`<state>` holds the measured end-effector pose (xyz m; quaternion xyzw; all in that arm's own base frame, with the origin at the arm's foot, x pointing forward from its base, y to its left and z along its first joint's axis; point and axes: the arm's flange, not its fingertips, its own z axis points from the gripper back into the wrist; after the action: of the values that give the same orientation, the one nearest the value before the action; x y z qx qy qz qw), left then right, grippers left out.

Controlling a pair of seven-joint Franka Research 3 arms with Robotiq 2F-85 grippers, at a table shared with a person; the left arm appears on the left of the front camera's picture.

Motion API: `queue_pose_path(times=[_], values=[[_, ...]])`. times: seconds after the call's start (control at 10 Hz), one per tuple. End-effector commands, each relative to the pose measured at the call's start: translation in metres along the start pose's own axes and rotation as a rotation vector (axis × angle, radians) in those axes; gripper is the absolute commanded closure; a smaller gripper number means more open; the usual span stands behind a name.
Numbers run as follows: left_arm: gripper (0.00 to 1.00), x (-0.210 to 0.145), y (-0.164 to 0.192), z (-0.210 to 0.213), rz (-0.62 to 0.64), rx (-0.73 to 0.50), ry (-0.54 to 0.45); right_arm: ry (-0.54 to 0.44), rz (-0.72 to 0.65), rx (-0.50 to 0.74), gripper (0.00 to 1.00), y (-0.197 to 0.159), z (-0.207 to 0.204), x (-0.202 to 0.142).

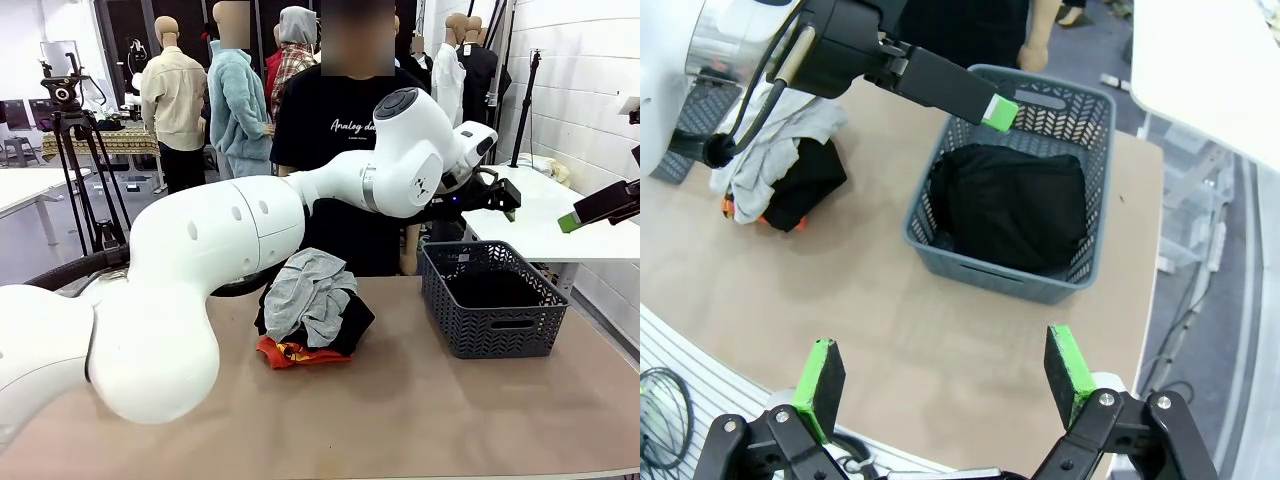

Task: Sort the tops and bottoms.
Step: Lift clothes from the center of the table with your right hand.

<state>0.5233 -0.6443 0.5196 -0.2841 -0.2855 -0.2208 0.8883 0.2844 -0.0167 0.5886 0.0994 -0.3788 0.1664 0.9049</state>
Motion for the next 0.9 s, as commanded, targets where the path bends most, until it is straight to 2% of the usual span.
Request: queue_pose_path(times=[0.0,0.4,0.6,0.8], values=[[0.00,0.000,0.000,0.000,0.007,0.002,-0.002,0.003,0.004,0.005,0.00,-0.001,-0.001,0.000],[0.00,-0.001,0.000,-0.001,0.000,0.000,0.001,0.003,0.004,0.005,0.00,-0.001,-0.001,0.000],[0.00,-0.016,-0.007,0.076,-0.245,0.024,0.082,0.003,0.004,0.005,0.00,-0.001,-0.001,0.000],[0.00,-0.031,-0.009,0.143,-0.387,0.183,0.154,0.003,0.004,0.005,0.00,-0.001,-0.001,0.000]])
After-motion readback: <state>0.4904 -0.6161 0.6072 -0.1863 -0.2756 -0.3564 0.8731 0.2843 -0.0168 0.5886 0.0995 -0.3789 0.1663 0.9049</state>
